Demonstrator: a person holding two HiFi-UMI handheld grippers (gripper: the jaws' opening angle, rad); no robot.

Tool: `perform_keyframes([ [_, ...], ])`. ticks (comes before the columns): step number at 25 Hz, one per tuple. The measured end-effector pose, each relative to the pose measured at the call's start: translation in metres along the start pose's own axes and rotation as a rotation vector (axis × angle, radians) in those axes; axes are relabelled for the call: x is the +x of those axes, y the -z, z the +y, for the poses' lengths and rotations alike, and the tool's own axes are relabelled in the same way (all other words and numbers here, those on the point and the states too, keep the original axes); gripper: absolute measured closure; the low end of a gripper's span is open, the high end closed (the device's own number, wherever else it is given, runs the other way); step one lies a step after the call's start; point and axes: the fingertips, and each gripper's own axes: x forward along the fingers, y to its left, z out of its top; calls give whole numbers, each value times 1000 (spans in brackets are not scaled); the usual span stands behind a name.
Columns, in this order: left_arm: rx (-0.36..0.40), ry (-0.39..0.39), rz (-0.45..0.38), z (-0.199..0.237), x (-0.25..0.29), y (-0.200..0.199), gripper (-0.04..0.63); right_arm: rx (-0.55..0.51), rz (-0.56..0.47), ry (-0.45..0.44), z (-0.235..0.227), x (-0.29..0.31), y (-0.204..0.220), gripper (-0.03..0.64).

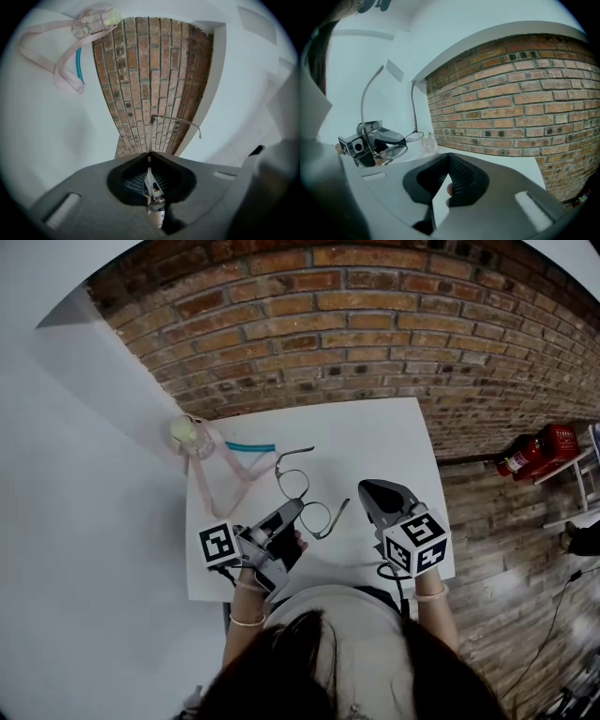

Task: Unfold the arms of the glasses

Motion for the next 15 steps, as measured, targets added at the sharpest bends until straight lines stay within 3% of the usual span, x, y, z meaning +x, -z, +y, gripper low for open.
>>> perform_keyframes([
  [15, 0, -6, 21, 1, 0, 5, 574, 6, -12, 16, 1, -5, 0, 612],
])
